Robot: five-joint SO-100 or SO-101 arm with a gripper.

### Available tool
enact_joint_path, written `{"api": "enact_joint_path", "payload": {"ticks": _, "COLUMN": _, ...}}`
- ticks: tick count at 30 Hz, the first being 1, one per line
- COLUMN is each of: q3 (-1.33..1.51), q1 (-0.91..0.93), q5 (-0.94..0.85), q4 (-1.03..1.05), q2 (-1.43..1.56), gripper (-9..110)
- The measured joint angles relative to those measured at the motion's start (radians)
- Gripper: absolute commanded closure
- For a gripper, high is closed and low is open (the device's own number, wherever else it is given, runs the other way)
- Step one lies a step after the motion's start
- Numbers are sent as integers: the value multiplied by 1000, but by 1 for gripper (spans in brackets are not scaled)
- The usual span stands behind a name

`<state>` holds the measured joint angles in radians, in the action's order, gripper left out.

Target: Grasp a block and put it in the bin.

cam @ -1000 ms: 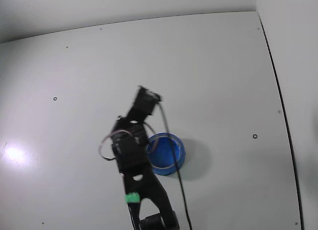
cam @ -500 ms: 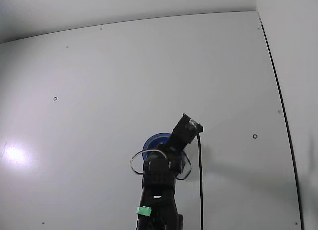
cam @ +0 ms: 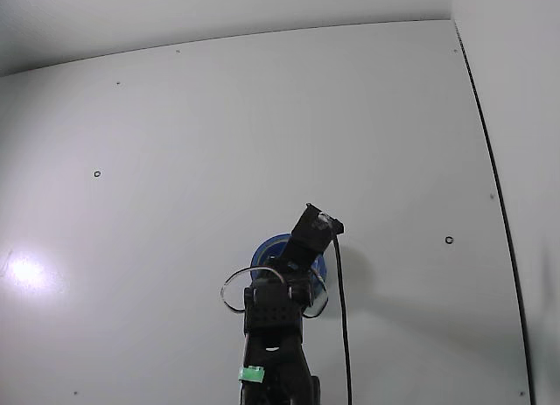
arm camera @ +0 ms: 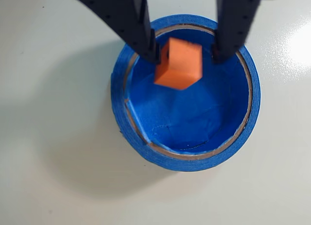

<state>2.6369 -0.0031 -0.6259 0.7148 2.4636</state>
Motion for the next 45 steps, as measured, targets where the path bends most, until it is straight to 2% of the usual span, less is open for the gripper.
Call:
{"api": "enact_joint_path", "payload": {"ticks": 8, "q3": 0, "q1": 0, "q5": 38, "q4": 0, "q2": 140, "gripper": 102}}
{"api": "enact_joint_path", "payload": {"ticks": 13, "q3": 3, "q1": 0, "q5": 169, "q4": 0, "q2": 359, "gripper": 98}}
{"api": "enact_joint_path", "payload": {"ticks": 20, "q3": 20, "q1": 20, "q5": 624, "q4": 0, "q2": 845, "gripper": 96}}
{"api": "enact_joint_path", "payload": {"ticks": 25, "q3": 41, "q1": 118, "q5": 804, "q4": 0, "q2": 842, "gripper": 96}}
{"api": "enact_joint_path", "payload": {"ticks": 29, "q3": 152, "q1": 160, "q5": 844, "q4": 0, "q2": 808, "gripper": 97}}
{"api": "enact_joint_path", "payload": {"ticks": 33, "q3": 316, "q1": 164, "q5": 847, "q4": 0, "q2": 808, "gripper": 102}}
{"api": "enact_joint_path", "payload": {"ticks": 37, "q3": 469, "q1": 160, "q5": 847, "q4": 0, "q2": 808, "gripper": 101}}
{"api": "enact_joint_path", "payload": {"ticks": 45, "q3": 511, "q1": 149, "q5": 847, "q4": 2, "q2": 799, "gripper": 102}}
